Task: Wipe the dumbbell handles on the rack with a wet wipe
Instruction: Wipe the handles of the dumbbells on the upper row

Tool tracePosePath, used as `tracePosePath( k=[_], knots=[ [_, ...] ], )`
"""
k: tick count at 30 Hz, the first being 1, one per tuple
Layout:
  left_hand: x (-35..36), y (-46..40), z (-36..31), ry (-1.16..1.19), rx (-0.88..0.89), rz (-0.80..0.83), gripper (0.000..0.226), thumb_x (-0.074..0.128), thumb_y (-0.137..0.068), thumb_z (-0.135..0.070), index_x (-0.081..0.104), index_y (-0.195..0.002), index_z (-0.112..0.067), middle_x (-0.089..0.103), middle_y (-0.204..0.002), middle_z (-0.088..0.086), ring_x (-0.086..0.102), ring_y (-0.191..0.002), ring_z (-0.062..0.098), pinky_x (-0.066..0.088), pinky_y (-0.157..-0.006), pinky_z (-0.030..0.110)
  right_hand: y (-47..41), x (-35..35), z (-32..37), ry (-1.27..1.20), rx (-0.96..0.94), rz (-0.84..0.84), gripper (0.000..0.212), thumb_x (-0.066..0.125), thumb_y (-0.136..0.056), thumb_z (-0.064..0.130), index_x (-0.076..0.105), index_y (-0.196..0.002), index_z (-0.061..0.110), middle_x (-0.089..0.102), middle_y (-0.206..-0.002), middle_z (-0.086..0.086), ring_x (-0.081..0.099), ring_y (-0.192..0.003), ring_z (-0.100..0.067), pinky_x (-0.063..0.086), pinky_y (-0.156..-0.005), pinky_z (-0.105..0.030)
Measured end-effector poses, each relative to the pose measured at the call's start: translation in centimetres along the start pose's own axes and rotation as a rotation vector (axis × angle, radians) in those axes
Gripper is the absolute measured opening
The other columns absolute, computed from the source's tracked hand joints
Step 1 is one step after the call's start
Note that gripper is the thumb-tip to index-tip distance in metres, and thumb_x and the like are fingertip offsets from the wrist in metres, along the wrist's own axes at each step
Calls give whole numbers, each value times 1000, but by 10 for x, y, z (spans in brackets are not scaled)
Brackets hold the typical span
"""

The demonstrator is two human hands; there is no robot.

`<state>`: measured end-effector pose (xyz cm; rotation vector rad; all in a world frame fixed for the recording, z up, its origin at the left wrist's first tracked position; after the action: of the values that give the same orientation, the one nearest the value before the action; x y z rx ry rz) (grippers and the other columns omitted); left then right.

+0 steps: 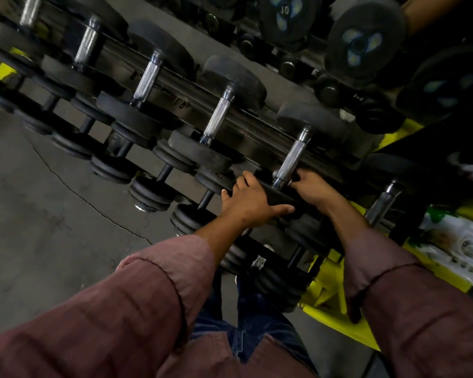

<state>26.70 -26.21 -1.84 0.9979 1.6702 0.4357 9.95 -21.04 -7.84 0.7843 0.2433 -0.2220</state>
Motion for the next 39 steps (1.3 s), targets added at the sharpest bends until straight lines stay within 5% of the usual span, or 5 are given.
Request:
tracePosePath(
  k=[5,11,23,32,39],
  knots=[
    [1,0,0,3,-2,-14,144,67,-65,-87,-5,-160,-5,10,-167,18,17,-154,35,11,-124,58,-1,-4,-7,7,9,-7,30,60,-89,-3,70,-113,10,74,-105,-11,71,-91,-21,58,-85,-34],
    [2,0,-1,15,-10,-16,145,68,-65,-87,-6,-160,-5,8,-168,18,14,-155,33,9,-125,58,-1,2,-2,-731,61,7,46,42,-83,-17,67,-115,5,72,-115,-18,68,-111,-27,52,-99,-39],
    [2,2,-1,-1,-18,-11,143,68,-67,-85,-6,-160,-5,6,-168,19,15,-155,34,11,-124,59,6,-3,-1,-342,58,-94,20,59,-80,12,78,-83,8,76,-90,-12,67,-81,-22,51,-78,-31],
    [1,2,0,-11,-4,-3,143,65,-67,-87,-6,-160,-4,6,-168,20,14,-155,35,11,-124,59,-6,-18,16,-1138,-34,-443,27,53,-91,-14,62,-96,11,70,-96,-7,68,-90,-14,57,-84,-28],
    [2,1,1,-20,-1,1,144,64,-67,-88,-8,-160,-5,4,-169,18,13,-155,34,10,-125,58,2,-8,13,-795,1,-427,17,66,-88,-1,66,-93,15,68,-83,-3,62,-72,-8,51,-65,-18]
  ],
)
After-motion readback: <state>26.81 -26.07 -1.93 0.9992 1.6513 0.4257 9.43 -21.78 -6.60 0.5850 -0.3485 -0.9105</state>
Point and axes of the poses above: each hand's wrist, its own y-axis away from the middle knuckle, its own x-axis out of the palm, z = x × y, the point moved 1 cm from there along -y, towards the middle knuckle
